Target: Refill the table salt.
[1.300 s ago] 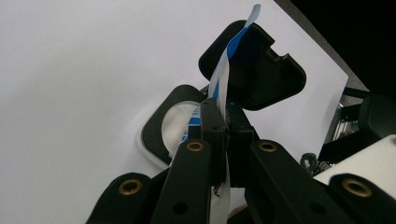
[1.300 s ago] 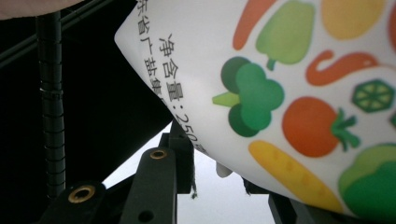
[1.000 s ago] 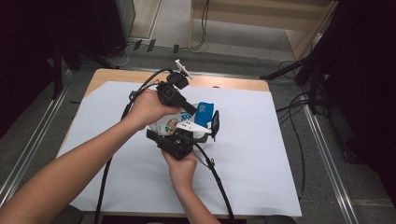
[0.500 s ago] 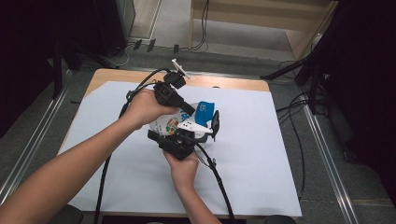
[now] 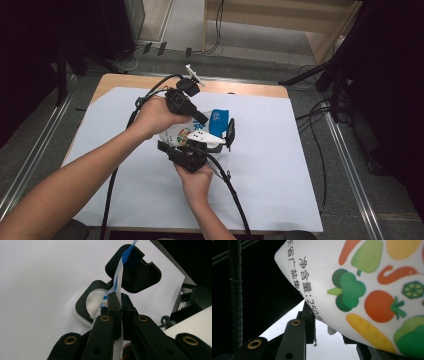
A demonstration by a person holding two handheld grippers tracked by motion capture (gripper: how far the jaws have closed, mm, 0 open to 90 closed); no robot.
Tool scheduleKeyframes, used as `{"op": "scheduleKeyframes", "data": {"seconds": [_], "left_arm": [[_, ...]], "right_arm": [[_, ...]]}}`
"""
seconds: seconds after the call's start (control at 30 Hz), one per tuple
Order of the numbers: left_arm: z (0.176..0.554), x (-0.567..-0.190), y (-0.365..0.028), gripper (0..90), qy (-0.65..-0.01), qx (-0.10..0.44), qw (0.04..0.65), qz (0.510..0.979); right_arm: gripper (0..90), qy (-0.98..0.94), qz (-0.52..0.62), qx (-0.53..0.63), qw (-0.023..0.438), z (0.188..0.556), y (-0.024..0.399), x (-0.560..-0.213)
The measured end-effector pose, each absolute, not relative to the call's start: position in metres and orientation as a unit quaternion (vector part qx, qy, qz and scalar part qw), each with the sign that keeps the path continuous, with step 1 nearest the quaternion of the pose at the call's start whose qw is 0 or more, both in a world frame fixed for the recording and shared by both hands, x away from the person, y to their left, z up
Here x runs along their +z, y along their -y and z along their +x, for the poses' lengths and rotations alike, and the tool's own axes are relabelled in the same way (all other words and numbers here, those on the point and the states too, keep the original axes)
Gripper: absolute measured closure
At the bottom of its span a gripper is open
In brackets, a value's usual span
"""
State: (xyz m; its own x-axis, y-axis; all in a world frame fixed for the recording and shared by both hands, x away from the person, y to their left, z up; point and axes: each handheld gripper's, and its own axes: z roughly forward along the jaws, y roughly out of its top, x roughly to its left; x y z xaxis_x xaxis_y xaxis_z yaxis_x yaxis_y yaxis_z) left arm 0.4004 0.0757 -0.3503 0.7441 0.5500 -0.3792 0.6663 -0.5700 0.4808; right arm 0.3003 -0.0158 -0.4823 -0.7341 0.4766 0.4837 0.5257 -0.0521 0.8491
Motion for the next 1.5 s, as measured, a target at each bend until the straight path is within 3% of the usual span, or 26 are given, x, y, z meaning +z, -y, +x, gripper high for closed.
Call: {"op": "scheduleKeyframes", "data": {"seconds": [0.9,1.23,1.5], "left_arm": [[0.4023,-0.3472,-0.0707,90.0,-0.35,-0.086,0.296,0.885],[0.4011,-0.3456,-0.0707,90.0,-0.353,-0.093,0.31,0.878],[0.4012,-0.3462,-0.0709,90.0,-0.356,-0.085,0.309,0.878]], "right_arm": [[66.7,0.67,-0.376,-0.639,0.047,0.3044,0.0124,-0.4793],[71.4,0.679,-0.374,-0.631,0.024,0.3042,0.0133,-0.4803],[72.8,0.675,-0.377,-0.633,0.036,0.3038,0.0134,-0.4818]]}}
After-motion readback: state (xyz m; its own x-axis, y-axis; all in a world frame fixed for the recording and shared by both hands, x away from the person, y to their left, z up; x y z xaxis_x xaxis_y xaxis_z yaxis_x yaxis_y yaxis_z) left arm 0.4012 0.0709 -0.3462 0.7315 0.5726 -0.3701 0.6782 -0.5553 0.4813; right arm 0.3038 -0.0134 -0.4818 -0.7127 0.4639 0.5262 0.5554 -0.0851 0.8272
